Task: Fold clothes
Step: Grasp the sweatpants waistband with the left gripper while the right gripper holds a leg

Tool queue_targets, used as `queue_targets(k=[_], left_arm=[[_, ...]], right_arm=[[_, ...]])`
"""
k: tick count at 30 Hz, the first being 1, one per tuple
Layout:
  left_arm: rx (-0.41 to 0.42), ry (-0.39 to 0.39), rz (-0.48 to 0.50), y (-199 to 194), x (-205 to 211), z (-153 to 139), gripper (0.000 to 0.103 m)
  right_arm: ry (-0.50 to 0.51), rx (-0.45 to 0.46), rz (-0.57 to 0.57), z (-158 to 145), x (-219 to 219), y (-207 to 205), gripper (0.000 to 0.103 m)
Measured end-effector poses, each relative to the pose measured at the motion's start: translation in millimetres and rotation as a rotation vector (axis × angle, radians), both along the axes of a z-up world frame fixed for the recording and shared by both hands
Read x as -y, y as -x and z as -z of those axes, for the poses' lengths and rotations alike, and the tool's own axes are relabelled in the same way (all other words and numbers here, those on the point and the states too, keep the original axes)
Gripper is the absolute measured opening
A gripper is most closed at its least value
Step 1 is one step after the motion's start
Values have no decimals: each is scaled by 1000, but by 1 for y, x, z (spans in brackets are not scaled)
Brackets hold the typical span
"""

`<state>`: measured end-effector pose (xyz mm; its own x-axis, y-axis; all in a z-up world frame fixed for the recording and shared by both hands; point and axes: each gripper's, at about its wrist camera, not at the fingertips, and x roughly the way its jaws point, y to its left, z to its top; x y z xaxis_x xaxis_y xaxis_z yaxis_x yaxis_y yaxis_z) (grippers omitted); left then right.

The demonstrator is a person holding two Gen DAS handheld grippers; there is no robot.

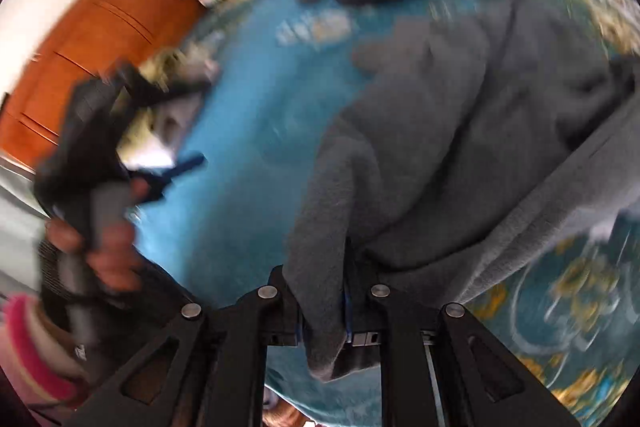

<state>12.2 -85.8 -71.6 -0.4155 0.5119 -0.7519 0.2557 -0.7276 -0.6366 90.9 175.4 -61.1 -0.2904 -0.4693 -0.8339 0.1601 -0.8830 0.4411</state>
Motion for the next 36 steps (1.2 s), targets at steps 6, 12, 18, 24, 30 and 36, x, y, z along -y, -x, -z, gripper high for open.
queue_targets(k=[6,12,18,24,30,36], left_arm=[[39,50,104,3,-26,8,103],[81,89,177,6,-40,15,103],[144,0,171,10,-57,32,102],[200,-25,152,21,-81,46,99],[202,-42,211,37,-118,39,82],[254,21,195,39,-129,46,25]], right_arm=[[31,34,14,-7,-25,-10,24],[50,-92,115,-48,-85,-17,53],[-32,-128,548,-60,-183,-11,55],[-22,-79,582,-47,-189,-7,55],[13,-71,591,-40,-198,-14,55],[44,-99,607,-47,-206,-7,55]])
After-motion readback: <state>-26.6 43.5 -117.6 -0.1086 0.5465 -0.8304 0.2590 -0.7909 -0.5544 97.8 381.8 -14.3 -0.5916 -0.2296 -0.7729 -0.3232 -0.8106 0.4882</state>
